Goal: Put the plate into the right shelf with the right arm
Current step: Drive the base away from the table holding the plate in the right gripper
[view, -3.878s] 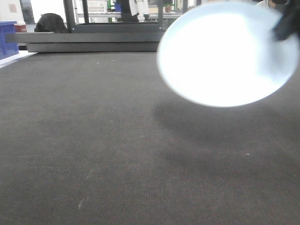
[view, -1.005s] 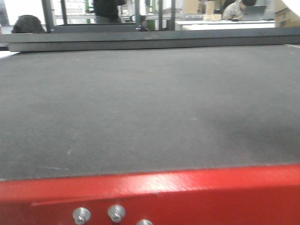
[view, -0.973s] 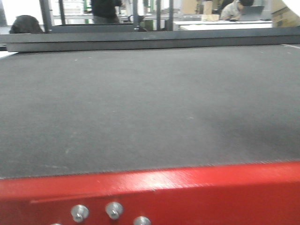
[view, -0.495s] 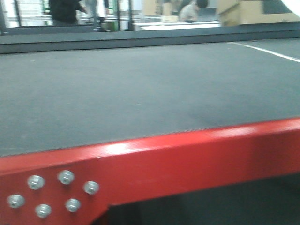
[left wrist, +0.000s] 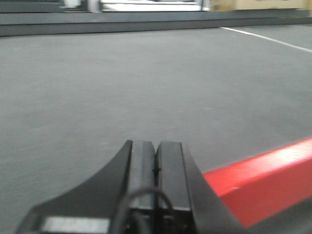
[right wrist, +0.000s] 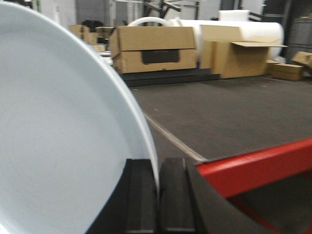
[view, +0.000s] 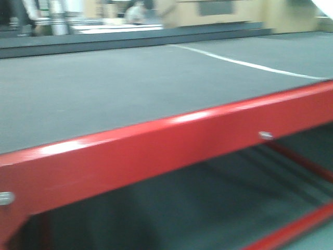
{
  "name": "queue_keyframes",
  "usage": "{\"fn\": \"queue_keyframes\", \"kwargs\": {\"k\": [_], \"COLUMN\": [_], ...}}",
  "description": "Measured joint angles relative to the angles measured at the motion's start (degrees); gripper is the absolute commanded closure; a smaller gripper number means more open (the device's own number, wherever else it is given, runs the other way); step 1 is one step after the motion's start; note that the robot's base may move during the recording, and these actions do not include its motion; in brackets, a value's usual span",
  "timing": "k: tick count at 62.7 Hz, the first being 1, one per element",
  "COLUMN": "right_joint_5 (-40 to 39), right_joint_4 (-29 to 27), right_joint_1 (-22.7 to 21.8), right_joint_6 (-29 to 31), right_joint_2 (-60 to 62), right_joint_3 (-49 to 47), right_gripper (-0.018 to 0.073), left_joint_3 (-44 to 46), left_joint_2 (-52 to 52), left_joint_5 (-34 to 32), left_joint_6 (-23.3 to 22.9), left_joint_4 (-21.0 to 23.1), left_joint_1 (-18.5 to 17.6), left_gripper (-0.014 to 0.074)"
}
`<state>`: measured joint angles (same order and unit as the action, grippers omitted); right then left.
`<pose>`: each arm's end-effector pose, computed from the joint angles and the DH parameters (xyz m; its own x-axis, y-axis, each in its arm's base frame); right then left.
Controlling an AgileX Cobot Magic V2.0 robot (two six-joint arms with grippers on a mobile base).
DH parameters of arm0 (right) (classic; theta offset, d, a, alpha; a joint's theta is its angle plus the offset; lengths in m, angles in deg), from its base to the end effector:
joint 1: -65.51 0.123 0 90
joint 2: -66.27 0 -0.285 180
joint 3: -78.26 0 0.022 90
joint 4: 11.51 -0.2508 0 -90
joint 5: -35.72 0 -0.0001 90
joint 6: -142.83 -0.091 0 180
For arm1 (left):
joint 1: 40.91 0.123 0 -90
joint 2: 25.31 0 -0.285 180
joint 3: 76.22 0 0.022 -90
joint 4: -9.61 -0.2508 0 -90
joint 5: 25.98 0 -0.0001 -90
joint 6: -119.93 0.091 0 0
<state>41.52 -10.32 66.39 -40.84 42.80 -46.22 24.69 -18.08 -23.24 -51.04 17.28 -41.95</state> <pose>0.0712 0.0009 0.3142 0.0902 0.0448 -0.9949 -0.0172 0.9989 0.0434 0.0571 -0.0016 0.1984 0.0174 0.0236 -0.9996 0.0241 0.9994 0.0240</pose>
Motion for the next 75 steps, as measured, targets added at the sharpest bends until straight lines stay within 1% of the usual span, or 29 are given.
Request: {"fn": "queue_keyframes", "kwargs": {"k": [75], "right_joint_5": [0.00], "right_joint_4": [0.00], "right_joint_1": [0.00], "right_joint_6": [0.02], "right_joint_2": [0.00], "right_joint_3": [0.00], "right_gripper": [0.0503], "left_joint_3": [0.00], "left_joint_2": [0.00], "left_joint_5": [0.00], "left_joint_6": [0.00], "left_joint_4": [0.00], "left_joint_1": [0.00], "left_gripper": [0.0724]}}
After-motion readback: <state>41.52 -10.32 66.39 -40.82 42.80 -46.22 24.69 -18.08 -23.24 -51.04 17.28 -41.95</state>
